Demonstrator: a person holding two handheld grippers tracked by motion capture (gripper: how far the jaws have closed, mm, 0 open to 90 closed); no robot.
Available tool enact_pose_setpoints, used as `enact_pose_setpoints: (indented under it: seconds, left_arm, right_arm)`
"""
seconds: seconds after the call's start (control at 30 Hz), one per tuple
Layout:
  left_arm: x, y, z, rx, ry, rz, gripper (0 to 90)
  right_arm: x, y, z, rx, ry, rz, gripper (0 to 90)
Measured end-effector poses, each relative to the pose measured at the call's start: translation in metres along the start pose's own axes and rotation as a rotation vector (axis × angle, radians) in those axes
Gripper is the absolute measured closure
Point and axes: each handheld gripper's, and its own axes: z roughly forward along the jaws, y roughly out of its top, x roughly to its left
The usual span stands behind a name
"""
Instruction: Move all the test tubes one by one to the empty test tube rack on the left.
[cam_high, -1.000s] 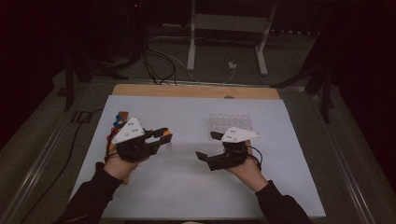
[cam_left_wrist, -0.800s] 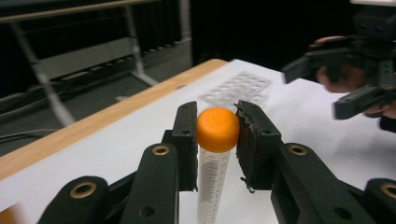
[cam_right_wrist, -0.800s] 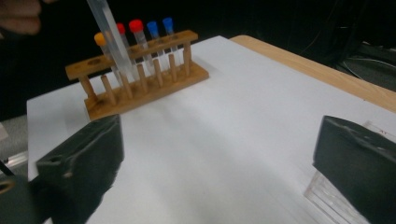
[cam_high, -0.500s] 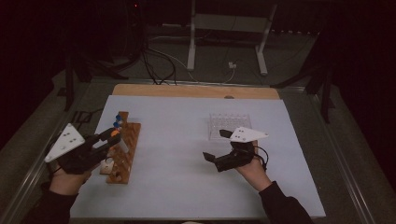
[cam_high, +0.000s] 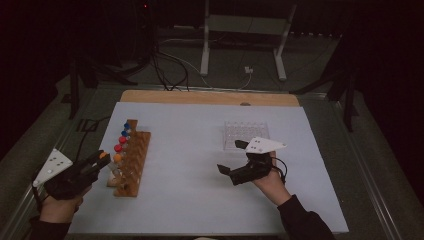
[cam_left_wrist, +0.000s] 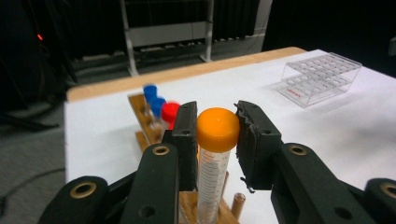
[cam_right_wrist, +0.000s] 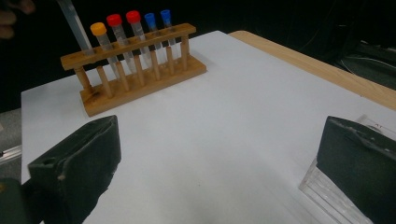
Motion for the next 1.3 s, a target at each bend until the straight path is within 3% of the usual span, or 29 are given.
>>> enact_pose_setpoints:
  seconds: [0.13,0.23,0.47,0.63,0.8,0.87,0.97,1.07,1.2,1.27,1.3]
  left_arm:
    - [-0.001,-0.014,0.014,0.072,0.000,-0.006,71.4]
    - [0.000,-0.019,0.019,0.095,-0.006,-0.014,71.4]
    - [0.002,-0.025,0.017,0.092,0.000,-0.041,71.3]
    - [0.003,-0.028,0.017,0.088,0.007,-0.037,71.2]
    - [0.002,-0.025,0.015,0.116,-0.017,-0.029,68.9]
    - [-0.001,-0.020,0.012,0.125,-0.034,-0.019,51.8]
    - [-0.009,-0.010,0.004,0.092,-0.072,-0.010,31.7]
    - [-0.024,0.002,0.002,0.051,-0.125,0.009,17.8]
    - [-0.047,0.014,0.010,0.029,-0.225,0.034,11.1]
    - [-0.056,0.016,0.018,0.027,-0.299,0.047,4.4]
    - [-0.061,0.016,0.022,0.028,-0.310,0.051,3.0]
  right_arm:
    - [-0.001,-0.001,-0.001,-0.001,0.003,0.002,0.0]
    - [-0.001,-0.001,-0.002,-0.002,0.004,0.001,0.0]
    - [-0.002,-0.001,-0.003,-0.003,0.004,0.005,0.0]
    - [-0.002,-0.001,-0.003,-0.001,0.003,0.007,0.0]
    - [-0.002,0.000,-0.003,-0.002,0.004,0.010,0.0]
    - [-0.002,0.000,-0.004,-0.005,0.006,0.009,0.0]
    - [-0.003,-0.001,-0.005,-0.011,0.005,0.010,0.0]
    - [-0.004,-0.003,-0.007,-0.011,-0.008,0.008,0.0]
    - [-0.005,-0.008,-0.008,-0.007,-0.008,0.007,0.0]
    - [-0.005,-0.010,-0.009,-0.008,-0.007,0.006,0.0]
    - [-0.005,-0.012,-0.009,-0.007,-0.008,0.006,0.0]
